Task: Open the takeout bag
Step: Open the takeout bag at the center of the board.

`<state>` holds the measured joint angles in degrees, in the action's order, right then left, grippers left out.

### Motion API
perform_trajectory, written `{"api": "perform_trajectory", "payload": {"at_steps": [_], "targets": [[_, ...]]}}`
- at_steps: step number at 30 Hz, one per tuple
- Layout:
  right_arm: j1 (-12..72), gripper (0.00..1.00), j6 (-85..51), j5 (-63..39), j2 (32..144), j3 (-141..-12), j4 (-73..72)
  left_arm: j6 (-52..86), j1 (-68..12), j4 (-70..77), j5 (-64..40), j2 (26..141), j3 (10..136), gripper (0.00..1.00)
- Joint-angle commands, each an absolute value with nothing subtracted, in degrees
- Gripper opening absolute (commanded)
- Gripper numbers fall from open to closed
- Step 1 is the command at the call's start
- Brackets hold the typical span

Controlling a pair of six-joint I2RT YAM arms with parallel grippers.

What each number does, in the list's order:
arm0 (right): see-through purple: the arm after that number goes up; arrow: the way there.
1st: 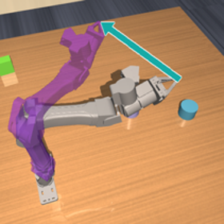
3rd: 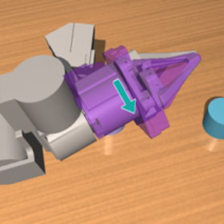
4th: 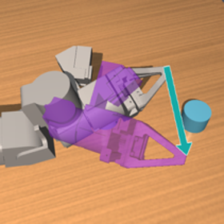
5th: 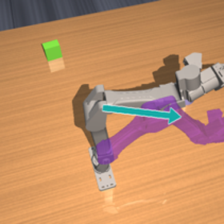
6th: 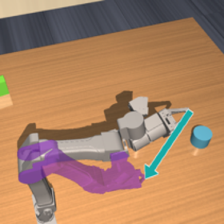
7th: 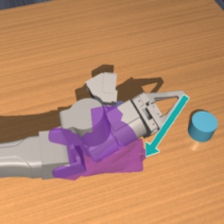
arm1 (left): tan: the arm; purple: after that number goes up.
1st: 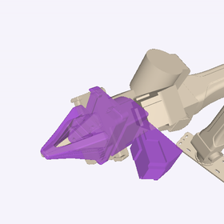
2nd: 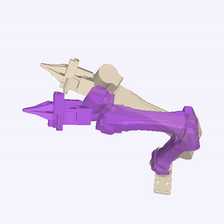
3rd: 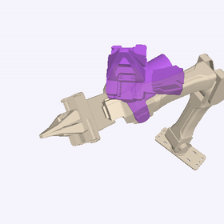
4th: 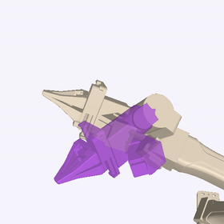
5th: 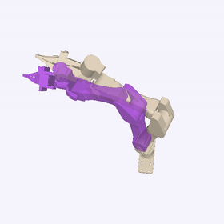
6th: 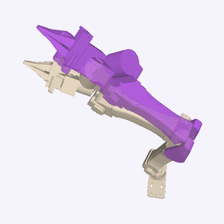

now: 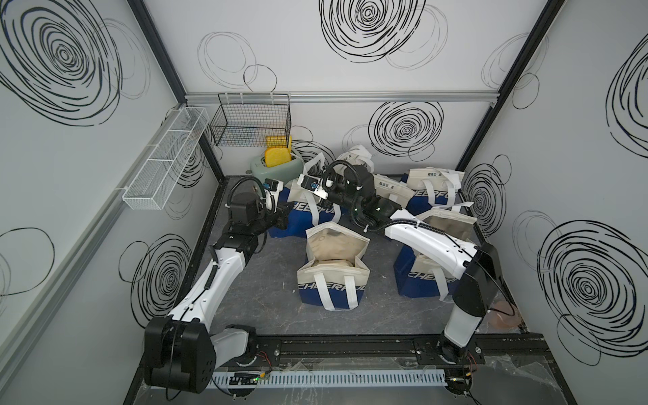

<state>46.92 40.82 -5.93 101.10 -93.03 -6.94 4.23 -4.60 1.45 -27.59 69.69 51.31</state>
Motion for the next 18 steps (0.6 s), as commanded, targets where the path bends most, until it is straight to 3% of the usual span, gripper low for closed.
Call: {"api": "perform_trajectory", "payload": {"at_steps": [1,6,12,18], "targets": [[46.54,0.17,41.84,-2.81,98.34,-91.42,-12.27,6.41,-5.01,-0.87,-26.82,68.37,54.12,0.00],[46.58,0.20,40.72,-2.56,99.31,-90.53,-13.48,7.27,-6.51,-1.13,-26.73,67.55,55.54,0.00],[47.60,0.36,40.26,-4.52,99.83,-90.79,-12.71,6.45,-7.55,-2.31,-26.19,67.15,56.24,0.00],[49.21,0.41,40.09,-5.29,100.73,-91.33,-12.58,6.15,-8.33,-3.13,-26.06,66.89,57.04,0.00]]}}
